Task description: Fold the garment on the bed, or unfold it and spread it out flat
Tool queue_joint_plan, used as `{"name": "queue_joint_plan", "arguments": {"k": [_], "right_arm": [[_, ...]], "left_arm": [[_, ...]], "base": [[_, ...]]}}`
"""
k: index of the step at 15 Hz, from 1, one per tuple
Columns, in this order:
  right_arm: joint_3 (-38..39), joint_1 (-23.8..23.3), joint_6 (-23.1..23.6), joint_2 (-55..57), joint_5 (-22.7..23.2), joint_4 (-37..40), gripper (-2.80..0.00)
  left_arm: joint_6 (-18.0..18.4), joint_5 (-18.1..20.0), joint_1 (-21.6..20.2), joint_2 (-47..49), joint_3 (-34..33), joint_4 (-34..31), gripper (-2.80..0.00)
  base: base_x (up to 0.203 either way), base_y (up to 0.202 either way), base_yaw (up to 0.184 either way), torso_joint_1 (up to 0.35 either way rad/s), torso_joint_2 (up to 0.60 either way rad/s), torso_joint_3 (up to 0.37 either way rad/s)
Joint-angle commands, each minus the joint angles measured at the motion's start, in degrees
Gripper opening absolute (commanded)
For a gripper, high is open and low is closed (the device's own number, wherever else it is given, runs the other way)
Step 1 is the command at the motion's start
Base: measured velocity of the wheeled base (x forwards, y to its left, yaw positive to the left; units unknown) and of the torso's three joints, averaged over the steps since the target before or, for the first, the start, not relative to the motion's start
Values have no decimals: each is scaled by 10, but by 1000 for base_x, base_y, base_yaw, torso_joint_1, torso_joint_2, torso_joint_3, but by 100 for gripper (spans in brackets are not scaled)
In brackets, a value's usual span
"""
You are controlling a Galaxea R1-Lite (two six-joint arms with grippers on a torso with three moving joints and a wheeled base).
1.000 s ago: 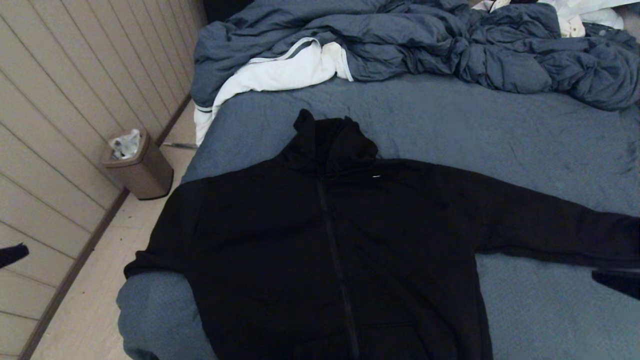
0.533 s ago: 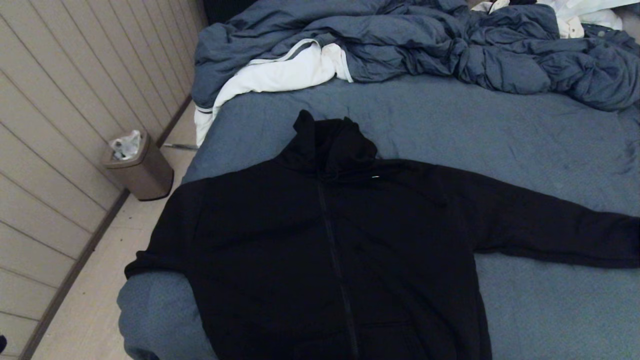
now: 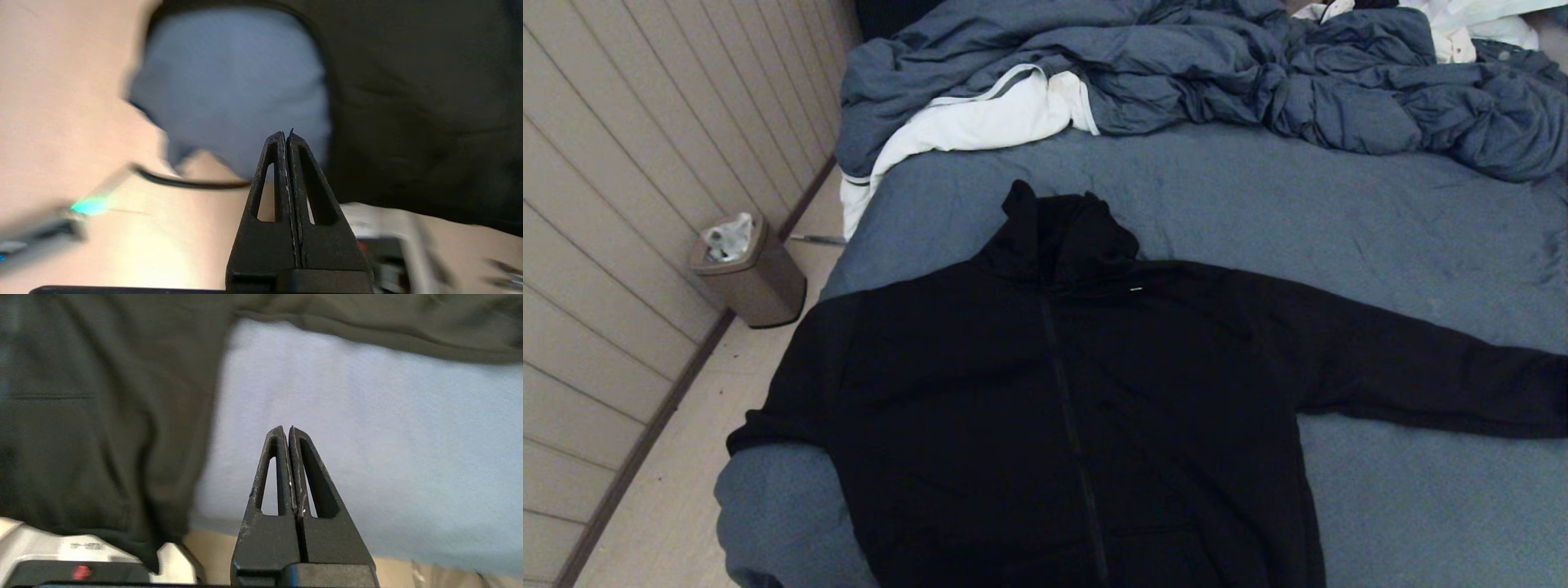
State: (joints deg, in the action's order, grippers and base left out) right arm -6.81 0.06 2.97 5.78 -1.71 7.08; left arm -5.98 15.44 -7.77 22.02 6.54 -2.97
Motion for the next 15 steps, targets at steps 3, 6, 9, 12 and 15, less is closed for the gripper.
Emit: {"name": "queue_joint_plan", "arguments": {"k": [3,6,9,12,15], "right_arm": [[9,4,-22,-56,22,16,-280],[25,3,-9,-56,15,13,-280],[27,3,-9,-56,17,10,-280],[32,3,-1,-56,19,10,-280],[35,3,8,-56,21,9,-280]], "left_arm": [[-27,54,0,40,-28,23,-280],[-22,51,0,-20,-29,15,-280],[14,-29,-1,-57,-27,7,-280],[36,-80,-1,-56,-51,96,-280],[50,2,-1,-56,-34,25,-280]], "base": [[0,0,0,0,0,0],[0,0,0,0,0,0],[0,0,0,0,0,0],[0,0,0,0,0,0],[0,0,0,0,0,0]]}}
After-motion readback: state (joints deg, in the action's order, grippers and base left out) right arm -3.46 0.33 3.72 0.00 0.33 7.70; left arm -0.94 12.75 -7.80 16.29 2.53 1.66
